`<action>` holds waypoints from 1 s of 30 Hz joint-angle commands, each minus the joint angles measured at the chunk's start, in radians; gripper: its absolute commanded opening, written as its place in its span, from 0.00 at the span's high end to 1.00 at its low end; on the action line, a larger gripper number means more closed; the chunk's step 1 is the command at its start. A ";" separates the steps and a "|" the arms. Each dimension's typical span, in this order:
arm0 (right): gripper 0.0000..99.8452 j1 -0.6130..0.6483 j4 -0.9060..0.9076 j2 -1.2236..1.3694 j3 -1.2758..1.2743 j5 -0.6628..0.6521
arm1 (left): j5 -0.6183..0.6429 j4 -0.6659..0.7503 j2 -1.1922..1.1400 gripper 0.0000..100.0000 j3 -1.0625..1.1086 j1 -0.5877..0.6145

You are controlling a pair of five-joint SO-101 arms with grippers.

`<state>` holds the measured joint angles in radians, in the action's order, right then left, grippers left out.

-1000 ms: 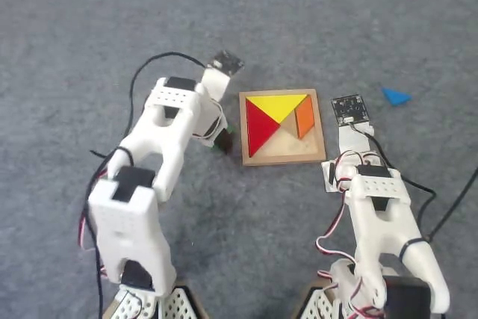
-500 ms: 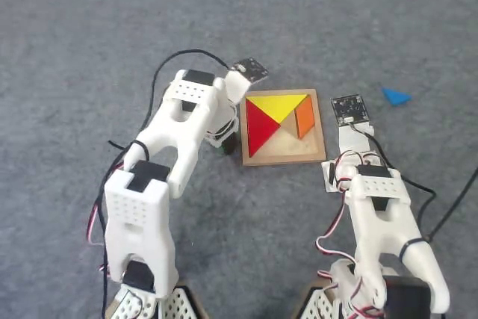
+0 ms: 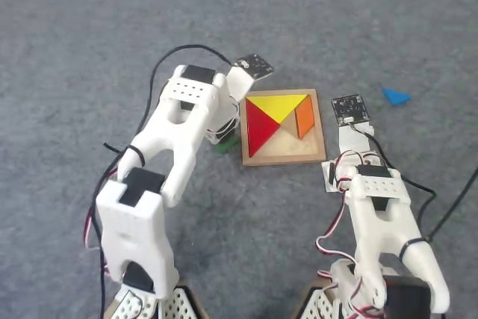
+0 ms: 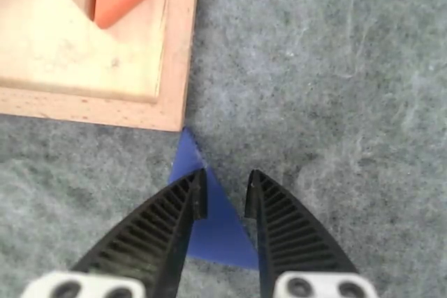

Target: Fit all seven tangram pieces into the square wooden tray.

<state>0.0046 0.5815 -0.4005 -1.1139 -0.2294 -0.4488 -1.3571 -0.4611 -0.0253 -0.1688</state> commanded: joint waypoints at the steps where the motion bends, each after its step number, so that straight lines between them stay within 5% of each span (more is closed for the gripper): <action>1: 0.88 0.012 -0.016 -0.033 0.002 0.002 | -0.018 -0.006 0.114 0.98 0.107 -0.021; 8: 0.88 0.012 -0.015 -0.033 0.002 0.002 | -0.015 0.020 0.203 0.97 0.229 -0.107; 19: 0.88 0.012 -0.013 -0.033 0.002 0.002 | 0.018 0.178 0.041 0.92 0.214 -0.051; 30: 0.88 0.012 -0.013 -0.033 0.002 0.002 | 0.041 0.026 0.226 0.99 0.102 -0.069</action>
<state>0.0046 0.5815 -0.4005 -1.1139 -0.2294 -0.4381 -1.2712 -0.3920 0.1557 -0.2286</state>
